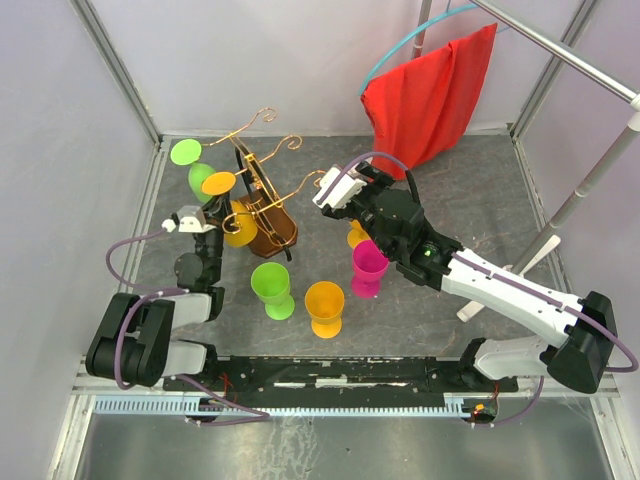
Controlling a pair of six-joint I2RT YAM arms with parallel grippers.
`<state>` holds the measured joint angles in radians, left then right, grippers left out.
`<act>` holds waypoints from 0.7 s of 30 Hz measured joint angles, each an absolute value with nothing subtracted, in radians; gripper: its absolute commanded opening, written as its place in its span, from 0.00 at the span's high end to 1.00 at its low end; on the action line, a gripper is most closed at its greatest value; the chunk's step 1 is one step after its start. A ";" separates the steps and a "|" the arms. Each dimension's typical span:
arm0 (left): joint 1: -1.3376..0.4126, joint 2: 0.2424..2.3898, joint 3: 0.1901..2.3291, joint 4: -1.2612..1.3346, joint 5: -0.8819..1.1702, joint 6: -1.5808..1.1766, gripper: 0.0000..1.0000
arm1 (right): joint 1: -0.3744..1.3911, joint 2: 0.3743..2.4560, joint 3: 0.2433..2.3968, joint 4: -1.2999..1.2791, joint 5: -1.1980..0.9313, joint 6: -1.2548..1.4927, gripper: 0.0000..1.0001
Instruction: Place the wine glass upside down on the wine glass rack
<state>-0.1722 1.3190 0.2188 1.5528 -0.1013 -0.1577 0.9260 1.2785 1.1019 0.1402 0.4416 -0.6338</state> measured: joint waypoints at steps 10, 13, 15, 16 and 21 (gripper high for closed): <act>-0.171 1.372 0.263 1.553 -0.165 -0.113 0.96 | 0.926 1.279 1.101 0.139 0.442 -0.634 0.21; -0.169 1.381 0.267 1.554 -0.196 -0.100 0.96 | 0.925 1.279 1.101 0.138 0.442 -0.634 0.21; -0.168 1.382 0.269 1.554 -0.216 -0.085 0.97 | 0.923 1.279 1.101 0.138 0.442 -0.635 0.21; -0.167 1.382 0.269 1.554 -0.227 -0.080 0.97 | 0.922 1.279 1.101 0.138 0.442 -0.635 0.21; -0.163 1.362 0.249 1.554 -0.257 -0.060 0.97 | 0.920 1.279 1.101 0.138 0.442 -0.635 0.21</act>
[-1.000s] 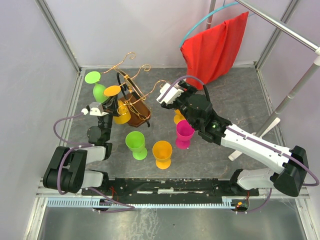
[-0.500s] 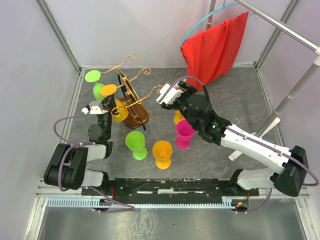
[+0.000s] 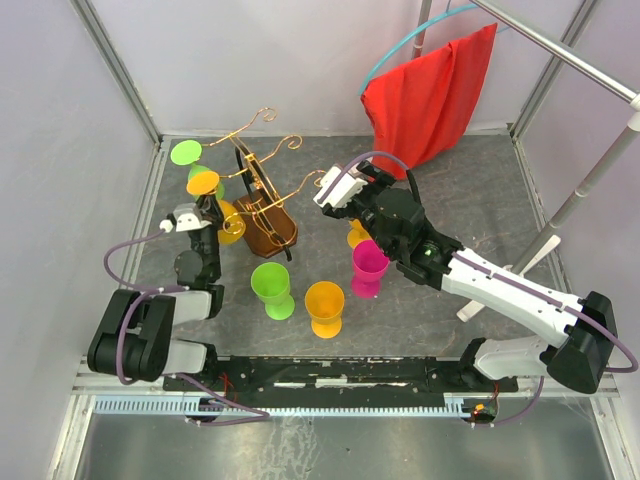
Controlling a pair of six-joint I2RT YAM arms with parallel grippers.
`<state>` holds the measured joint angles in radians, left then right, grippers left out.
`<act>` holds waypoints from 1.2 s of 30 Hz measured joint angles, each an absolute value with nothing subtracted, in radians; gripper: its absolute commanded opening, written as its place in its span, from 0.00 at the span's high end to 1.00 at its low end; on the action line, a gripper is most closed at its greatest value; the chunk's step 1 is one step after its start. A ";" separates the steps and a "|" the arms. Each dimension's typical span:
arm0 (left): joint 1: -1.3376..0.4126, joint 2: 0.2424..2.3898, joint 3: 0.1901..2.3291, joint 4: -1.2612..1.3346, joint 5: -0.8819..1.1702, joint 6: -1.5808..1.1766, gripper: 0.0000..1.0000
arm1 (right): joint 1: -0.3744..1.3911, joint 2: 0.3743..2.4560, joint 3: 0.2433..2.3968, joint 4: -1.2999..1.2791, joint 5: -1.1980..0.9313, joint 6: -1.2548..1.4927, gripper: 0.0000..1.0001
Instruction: Place the wine glass upside down on the wine glass rack
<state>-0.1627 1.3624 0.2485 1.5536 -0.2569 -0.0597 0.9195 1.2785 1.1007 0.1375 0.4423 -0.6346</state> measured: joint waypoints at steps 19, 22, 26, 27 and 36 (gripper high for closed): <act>-0.156 1.266 0.182 1.550 -0.095 -0.051 0.97 | 0.915 1.279 1.080 0.138 0.442 -0.633 0.20; -0.154 1.266 0.186 1.548 -0.065 -0.052 0.89 | 0.915 1.279 1.080 0.138 0.442 -0.633 0.20; -0.152 1.267 0.197 1.542 -0.036 -0.053 0.50 | 0.914 1.279 1.080 0.138 0.442 -0.633 0.19; -0.152 1.267 0.199 1.541 -0.024 -0.052 0.43 | 0.914 1.279 1.080 0.138 0.442 -0.632 0.19; -0.152 1.253 0.192 1.533 -0.076 -0.064 0.23 | 0.913 1.279 1.080 0.138 0.443 -0.622 0.17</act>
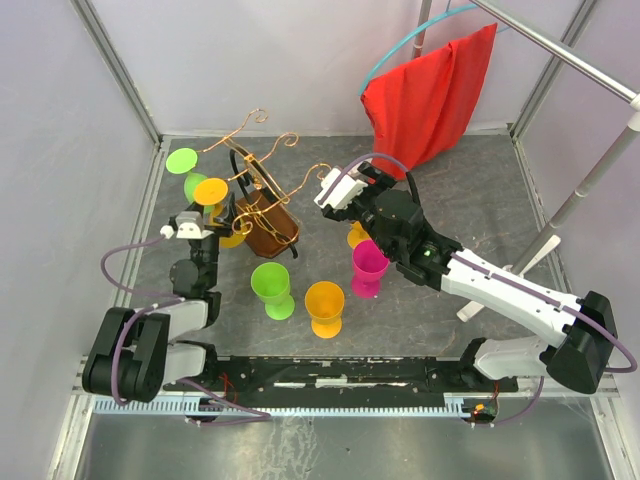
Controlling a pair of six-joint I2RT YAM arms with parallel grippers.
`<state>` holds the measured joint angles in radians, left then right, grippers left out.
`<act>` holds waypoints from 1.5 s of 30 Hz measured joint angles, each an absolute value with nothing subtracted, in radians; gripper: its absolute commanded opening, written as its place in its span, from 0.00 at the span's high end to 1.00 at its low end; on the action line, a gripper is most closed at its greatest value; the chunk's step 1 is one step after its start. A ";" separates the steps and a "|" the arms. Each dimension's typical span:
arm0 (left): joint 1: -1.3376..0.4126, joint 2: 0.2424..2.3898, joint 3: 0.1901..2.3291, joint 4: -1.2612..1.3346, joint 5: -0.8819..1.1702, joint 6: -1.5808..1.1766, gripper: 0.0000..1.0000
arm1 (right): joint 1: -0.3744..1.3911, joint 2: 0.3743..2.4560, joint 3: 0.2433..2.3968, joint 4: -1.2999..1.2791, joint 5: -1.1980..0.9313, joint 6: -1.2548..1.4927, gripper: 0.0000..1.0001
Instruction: Place the wine glass upside down on the wine glass rack
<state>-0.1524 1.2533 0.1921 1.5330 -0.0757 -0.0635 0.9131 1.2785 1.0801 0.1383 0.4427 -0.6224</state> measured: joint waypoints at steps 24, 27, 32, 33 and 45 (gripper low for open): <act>-0.152 0.416 0.177 0.495 -0.371 -0.088 0.20 | 0.815 1.303 1.254 -0.105 0.447 -0.374 0.14; -0.153 0.365 0.249 0.356 -0.404 -0.087 0.18 | 0.790 1.311 1.306 -0.177 0.447 -0.308 0.13; -0.152 0.411 0.452 0.138 -0.451 -0.087 0.17 | 0.744 1.343 1.406 -0.319 0.452 -0.200 0.13; -0.152 0.433 0.492 0.113 -0.453 -0.087 0.17 | 0.733 1.353 1.431 -0.351 0.452 -0.179 0.13; -0.152 0.864 1.145 -0.120 -0.215 -0.005 0.20 | 0.559 1.410 1.525 -0.606 0.393 0.012 0.13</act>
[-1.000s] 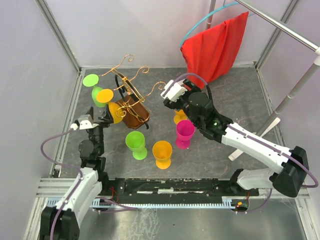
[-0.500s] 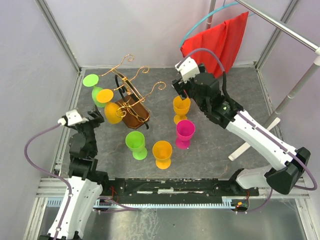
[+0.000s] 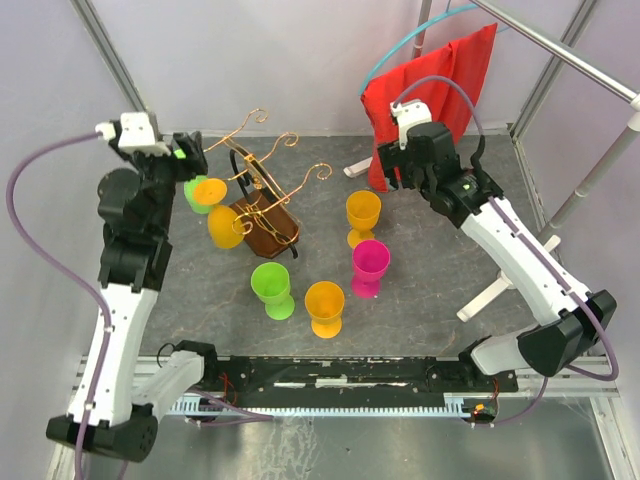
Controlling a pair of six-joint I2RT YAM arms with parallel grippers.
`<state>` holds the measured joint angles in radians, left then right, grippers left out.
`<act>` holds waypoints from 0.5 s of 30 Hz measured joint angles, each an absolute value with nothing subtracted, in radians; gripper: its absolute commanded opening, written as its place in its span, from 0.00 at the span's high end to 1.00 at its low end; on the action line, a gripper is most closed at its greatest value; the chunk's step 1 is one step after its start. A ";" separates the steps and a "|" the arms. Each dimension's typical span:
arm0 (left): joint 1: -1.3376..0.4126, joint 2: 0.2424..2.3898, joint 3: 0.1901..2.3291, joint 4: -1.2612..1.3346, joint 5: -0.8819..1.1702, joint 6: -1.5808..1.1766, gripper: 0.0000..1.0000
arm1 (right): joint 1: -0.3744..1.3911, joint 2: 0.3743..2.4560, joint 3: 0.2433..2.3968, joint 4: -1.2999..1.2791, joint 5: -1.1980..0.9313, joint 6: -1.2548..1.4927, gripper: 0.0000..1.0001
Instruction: Place the wine glass upside down on the wine glass rack
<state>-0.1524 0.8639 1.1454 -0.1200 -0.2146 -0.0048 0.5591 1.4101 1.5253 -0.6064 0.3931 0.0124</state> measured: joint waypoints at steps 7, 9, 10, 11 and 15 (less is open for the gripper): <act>-0.171 1.031 1.351 -0.133 0.097 -0.002 0.21 | 0.488 1.411 1.509 -0.661 0.336 0.079 0.13; -0.202 1.060 1.372 -0.133 0.149 -0.001 0.20 | 0.480 1.411 1.502 -0.669 0.312 0.091 0.13; -0.220 1.073 1.378 -0.133 0.166 -0.001 0.20 | 0.478 1.411 1.500 -0.672 0.303 0.095 0.13; -0.237 1.084 1.382 -0.133 0.176 0.001 0.20 | 0.476 1.411 1.499 -0.674 0.287 0.101 0.14; -0.339 1.151 1.414 -0.136 0.201 0.015 0.20 | 0.476 1.413 1.500 -0.677 0.245 0.113 0.13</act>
